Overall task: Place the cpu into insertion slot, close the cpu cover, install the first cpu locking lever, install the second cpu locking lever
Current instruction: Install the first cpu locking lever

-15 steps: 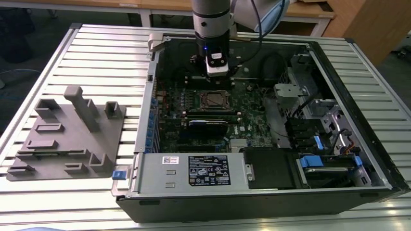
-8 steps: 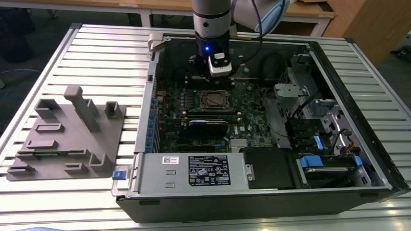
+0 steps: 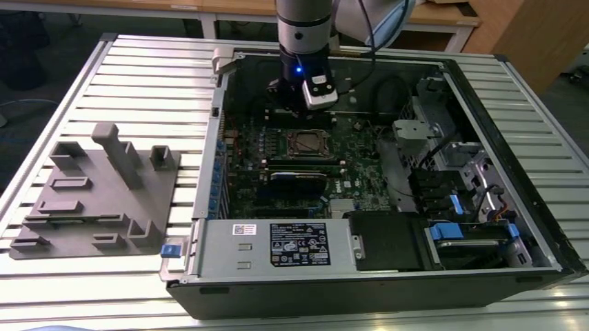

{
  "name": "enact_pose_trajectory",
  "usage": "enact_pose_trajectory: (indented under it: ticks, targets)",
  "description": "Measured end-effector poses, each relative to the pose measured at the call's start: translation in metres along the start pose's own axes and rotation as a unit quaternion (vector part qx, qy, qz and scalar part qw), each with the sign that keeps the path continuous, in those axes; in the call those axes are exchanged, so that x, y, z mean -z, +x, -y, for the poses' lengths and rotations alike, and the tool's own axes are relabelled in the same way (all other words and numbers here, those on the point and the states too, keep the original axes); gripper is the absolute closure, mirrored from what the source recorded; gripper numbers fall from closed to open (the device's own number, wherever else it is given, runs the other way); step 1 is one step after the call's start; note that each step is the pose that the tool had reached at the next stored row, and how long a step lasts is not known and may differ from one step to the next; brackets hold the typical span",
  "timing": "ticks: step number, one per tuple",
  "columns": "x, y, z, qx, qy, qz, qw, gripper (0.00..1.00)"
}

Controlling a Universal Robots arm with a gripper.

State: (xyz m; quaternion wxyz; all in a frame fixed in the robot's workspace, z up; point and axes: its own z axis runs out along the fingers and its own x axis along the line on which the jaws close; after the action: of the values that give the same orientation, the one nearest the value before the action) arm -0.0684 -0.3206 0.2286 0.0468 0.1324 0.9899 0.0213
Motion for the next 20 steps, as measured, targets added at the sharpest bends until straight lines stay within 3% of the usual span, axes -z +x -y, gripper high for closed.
enact_pose_trajectory:
  ticks: [7,13,20]
  targets:
    - [-0.0001,0.0000,0.0000,0.038,0.0035,-0.0100,0.9992,0.89]
    - [-0.0009,-0.0056,-0.0015,0.044,0.0031,-0.0107,0.9990,0.89]
    - [-0.0027,-0.0225,-0.0061,0.044,0.0031,-0.0109,0.9990,0.89]
